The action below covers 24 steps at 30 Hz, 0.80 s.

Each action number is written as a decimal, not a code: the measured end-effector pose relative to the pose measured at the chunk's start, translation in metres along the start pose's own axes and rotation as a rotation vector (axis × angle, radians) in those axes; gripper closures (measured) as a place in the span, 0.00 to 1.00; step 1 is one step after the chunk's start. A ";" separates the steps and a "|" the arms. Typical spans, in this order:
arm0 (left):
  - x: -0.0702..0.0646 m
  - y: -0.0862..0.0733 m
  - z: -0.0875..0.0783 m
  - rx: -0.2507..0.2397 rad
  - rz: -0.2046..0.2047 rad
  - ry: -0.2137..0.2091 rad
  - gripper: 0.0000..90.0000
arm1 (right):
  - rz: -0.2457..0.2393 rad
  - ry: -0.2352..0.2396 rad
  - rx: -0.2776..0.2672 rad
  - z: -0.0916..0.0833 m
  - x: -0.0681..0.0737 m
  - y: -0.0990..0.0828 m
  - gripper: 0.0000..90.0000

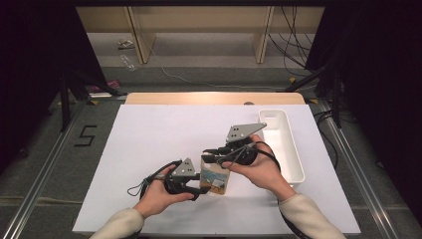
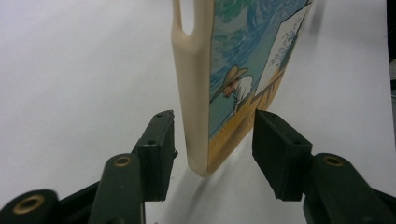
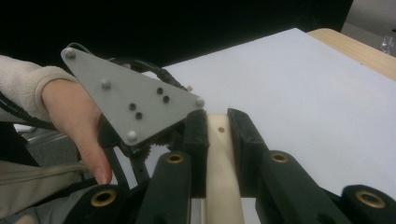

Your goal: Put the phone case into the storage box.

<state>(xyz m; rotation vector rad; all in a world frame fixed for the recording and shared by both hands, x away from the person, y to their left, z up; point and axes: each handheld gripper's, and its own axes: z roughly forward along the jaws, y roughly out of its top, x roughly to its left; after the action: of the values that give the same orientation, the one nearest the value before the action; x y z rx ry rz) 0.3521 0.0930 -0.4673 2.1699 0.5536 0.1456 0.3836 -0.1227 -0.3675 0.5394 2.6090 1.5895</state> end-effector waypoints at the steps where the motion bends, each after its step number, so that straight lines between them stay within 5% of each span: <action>1: 0.000 0.000 0.000 0.000 0.001 0.000 0.57 | 0.000 0.000 0.000 0.000 0.000 0.000 0.89; 24: 0.001 0.002 -0.003 0.015 0.021 0.016 0.75 | 0.003 0.010 -0.006 0.000 -0.002 -0.001 0.89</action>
<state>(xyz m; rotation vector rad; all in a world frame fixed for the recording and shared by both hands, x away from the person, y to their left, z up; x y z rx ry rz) 0.3524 0.0950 -0.4640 2.1917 0.5431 0.1702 0.3848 -0.1236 -0.3684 0.5364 2.6107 1.6039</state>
